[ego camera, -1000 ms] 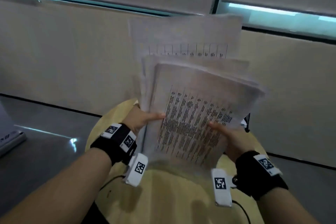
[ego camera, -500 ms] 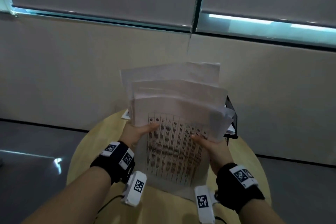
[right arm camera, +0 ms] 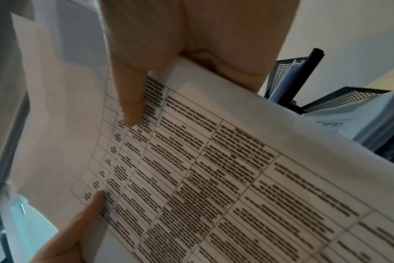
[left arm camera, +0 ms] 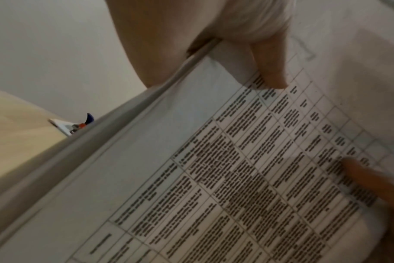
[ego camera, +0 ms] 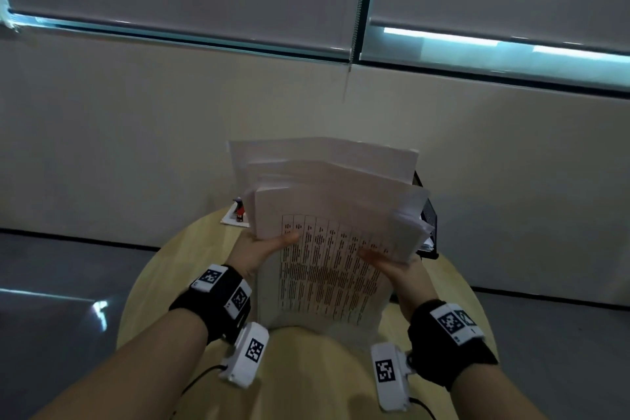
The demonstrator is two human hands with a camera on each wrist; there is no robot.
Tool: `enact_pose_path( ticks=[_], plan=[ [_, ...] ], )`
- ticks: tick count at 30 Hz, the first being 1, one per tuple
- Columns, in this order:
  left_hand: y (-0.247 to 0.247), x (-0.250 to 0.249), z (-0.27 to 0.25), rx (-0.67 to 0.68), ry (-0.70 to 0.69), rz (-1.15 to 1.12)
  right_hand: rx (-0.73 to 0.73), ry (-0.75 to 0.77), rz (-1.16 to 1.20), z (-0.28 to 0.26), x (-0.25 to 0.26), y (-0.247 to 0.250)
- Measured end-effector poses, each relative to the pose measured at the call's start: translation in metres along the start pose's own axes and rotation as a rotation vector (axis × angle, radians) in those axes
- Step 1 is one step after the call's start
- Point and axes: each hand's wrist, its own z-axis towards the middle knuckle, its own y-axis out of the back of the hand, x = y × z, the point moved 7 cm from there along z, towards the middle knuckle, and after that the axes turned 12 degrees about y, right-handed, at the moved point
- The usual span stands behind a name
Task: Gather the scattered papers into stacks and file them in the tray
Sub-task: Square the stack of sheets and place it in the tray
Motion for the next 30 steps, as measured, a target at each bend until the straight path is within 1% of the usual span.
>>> enact_pose_path(
  ticks=[3,6,8,10,13,15,17,19,21,22,24,25,26,28,30],
  plan=[
    [-0.001,-0.012,-0.001,-0.061,-0.059,-0.009,-0.055,0.046,-0.016,0.003,0.008,0.004],
    [0.001,-0.012,-0.006,-0.11,-0.095,-0.028,-0.085,0.072,0.063,0.002,0.016,0.007],
    [0.0,0.002,-0.011,-0.076,-0.036,-0.024,-0.056,0.042,0.057,-0.006,0.011,0.006],
    [-0.001,0.02,-0.018,-0.036,0.023,0.052,-0.022,-0.002,0.041,-0.015,0.001,0.005],
    [0.001,0.036,-0.021,-0.03,0.047,0.085,-0.002,-0.023,0.06,-0.025,-0.004,0.004],
    [0.0,0.035,-0.025,-0.016,0.042,0.07,-0.046,0.003,0.046,-0.026,0.003,0.008],
    [-0.004,0.03,-0.028,0.035,0.027,0.068,-0.107,0.139,-0.004,-0.024,0.026,0.014],
    [-0.007,0.024,-0.032,0.085,0.007,0.079,-0.155,0.337,-0.058,-0.021,0.061,0.019],
    [-0.009,0.021,-0.035,0.117,0.001,0.091,-0.178,0.53,-0.164,-0.02,0.096,0.023],
    [-0.009,0.02,-0.036,0.13,-0.003,0.095,-0.166,0.634,-0.258,-0.02,0.113,0.024],
    [-0.009,0.021,-0.039,0.141,-0.006,0.091,-0.12,0.813,-0.548,-0.02,0.138,0.019],
    [-0.009,0.022,-0.04,0.138,-0.007,0.092,-0.079,0.86,-0.669,-0.021,0.143,0.017],
    [-0.008,0.024,-0.041,0.129,-0.009,0.098,-0.027,0.871,-0.745,-0.02,0.142,0.015],
    [-0.007,0.028,-0.042,0.096,-0.014,0.113,0.061,0.797,-0.818,-0.022,0.134,0.013],
    [-0.008,0.03,-0.046,0.066,-0.024,0.116,0.083,0.743,-0.842,-0.026,0.129,0.014]
  ],
)
